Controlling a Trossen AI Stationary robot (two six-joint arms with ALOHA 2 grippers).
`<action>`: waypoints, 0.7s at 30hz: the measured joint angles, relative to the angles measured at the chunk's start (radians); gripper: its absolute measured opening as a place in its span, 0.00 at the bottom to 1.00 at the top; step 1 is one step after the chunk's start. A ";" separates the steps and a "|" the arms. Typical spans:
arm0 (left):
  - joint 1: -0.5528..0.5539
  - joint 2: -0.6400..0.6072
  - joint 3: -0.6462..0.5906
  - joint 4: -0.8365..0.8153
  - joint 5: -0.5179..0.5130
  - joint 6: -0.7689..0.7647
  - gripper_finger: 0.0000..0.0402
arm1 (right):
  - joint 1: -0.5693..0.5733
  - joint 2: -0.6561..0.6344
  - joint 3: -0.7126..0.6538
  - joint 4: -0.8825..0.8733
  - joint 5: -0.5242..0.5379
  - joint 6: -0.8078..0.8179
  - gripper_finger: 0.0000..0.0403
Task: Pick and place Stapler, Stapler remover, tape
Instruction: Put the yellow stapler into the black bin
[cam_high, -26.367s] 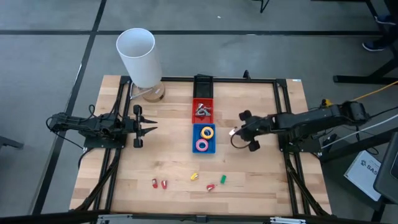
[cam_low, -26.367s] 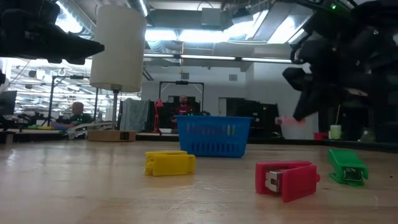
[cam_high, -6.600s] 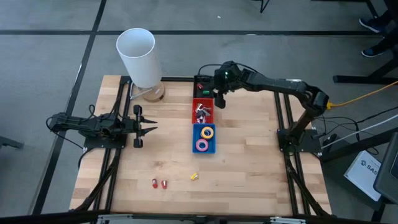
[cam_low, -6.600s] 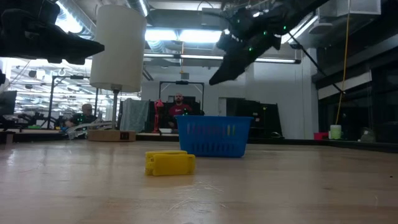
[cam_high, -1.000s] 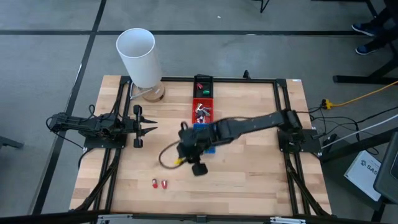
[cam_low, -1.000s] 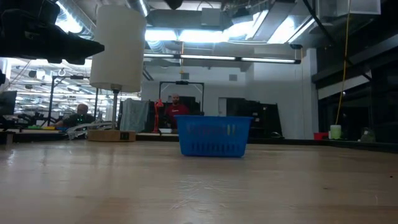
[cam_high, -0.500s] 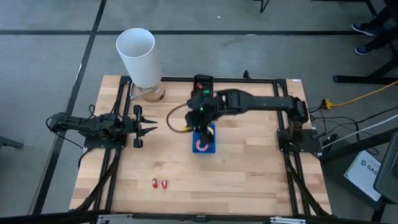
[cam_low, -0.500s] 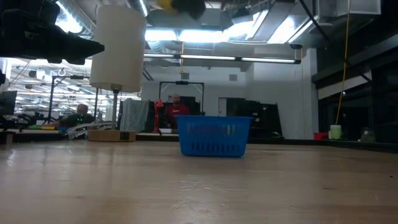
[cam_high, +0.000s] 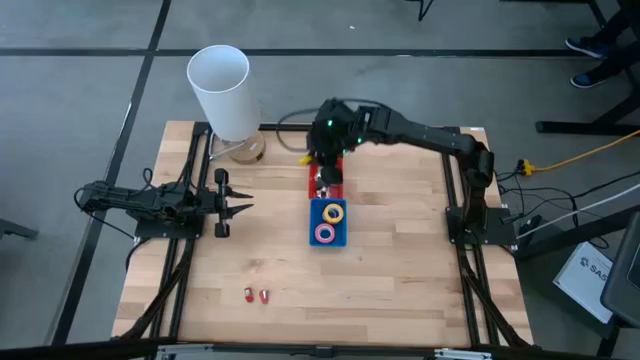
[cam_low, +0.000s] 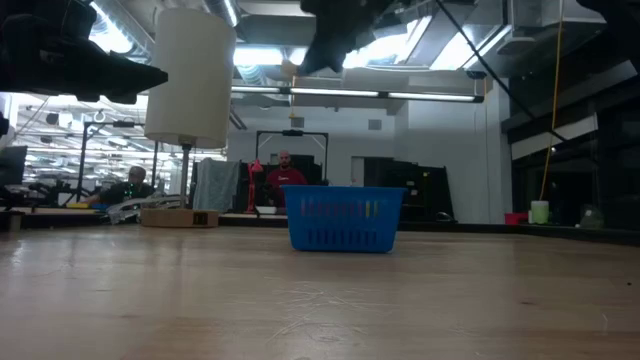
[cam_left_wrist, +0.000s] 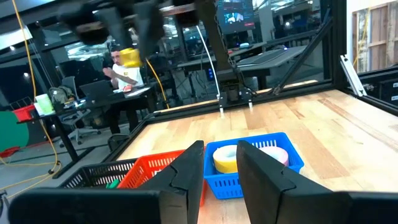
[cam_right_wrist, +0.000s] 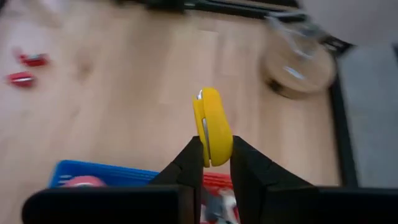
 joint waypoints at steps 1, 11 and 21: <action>0.000 0.000 0.000 0.000 0.000 0.000 0.23 | -0.021 0.000 -0.004 0.003 0.001 0.008 0.14; 0.000 0.000 0.000 0.000 0.000 0.000 0.24 | -0.186 0.043 -0.007 0.024 0.045 0.047 0.14; 0.000 0.000 0.000 0.000 0.000 0.000 0.23 | -0.266 0.166 -0.008 0.073 0.079 -0.055 0.14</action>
